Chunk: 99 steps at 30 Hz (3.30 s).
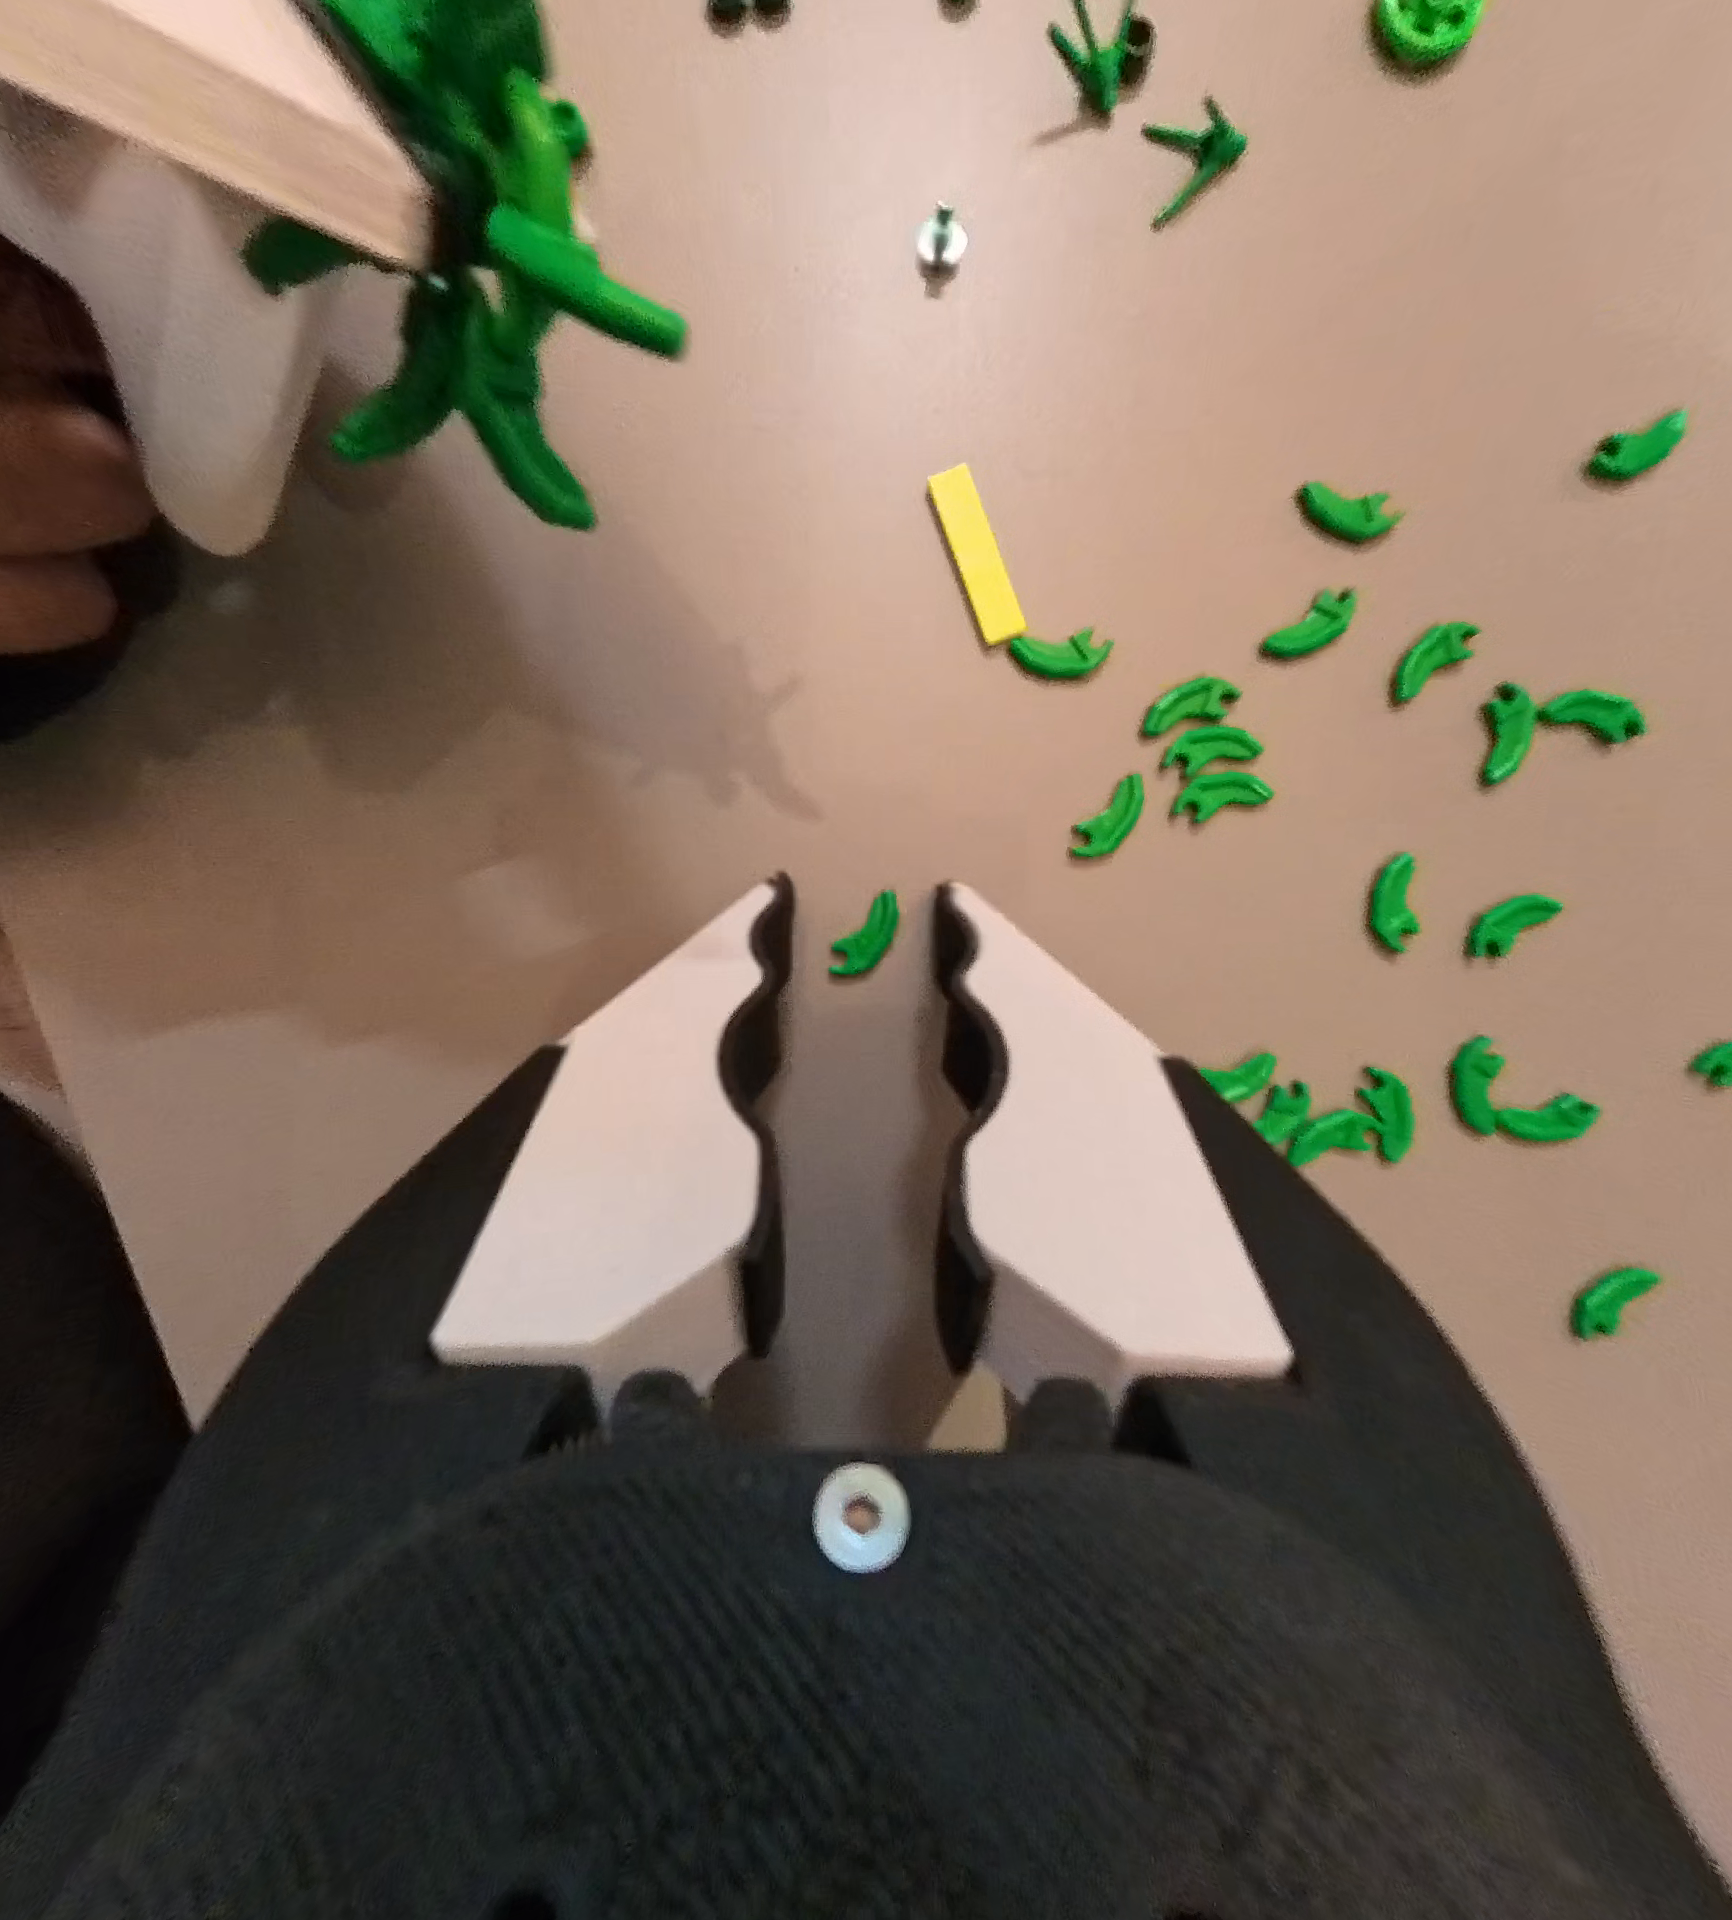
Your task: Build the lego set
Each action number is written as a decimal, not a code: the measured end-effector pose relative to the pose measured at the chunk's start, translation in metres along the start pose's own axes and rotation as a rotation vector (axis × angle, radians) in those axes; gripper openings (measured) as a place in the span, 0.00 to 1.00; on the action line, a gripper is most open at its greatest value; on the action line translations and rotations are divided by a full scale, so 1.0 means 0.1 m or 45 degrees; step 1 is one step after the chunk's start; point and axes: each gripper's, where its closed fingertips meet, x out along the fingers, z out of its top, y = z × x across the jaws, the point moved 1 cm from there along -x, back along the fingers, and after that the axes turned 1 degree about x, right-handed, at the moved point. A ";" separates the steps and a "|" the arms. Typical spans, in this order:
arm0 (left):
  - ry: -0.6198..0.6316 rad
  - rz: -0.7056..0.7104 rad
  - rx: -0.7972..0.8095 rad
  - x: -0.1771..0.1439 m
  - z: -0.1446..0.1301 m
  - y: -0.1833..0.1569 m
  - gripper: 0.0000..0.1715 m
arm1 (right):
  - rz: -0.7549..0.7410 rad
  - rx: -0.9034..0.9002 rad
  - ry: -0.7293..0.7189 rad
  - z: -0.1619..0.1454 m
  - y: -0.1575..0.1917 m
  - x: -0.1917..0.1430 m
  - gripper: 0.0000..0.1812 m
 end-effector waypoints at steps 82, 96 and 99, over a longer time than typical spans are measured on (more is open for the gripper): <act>0.048 0.002 0.032 0.04 -0.10 -0.03 0.04 | -0.092 0.318 -0.058 -1.58 1.03 -1.05 0.11; 0.065 -0.024 0.101 0.08 -0.14 -0.12 0.04 | -1.008 0.190 -0.637 -1.41 1.14 -1.39 0.09; 0.098 -0.036 0.126 0.09 -0.21 -0.18 0.05 | -0.546 0.925 -0.923 -1.46 1.21 -1.27 0.17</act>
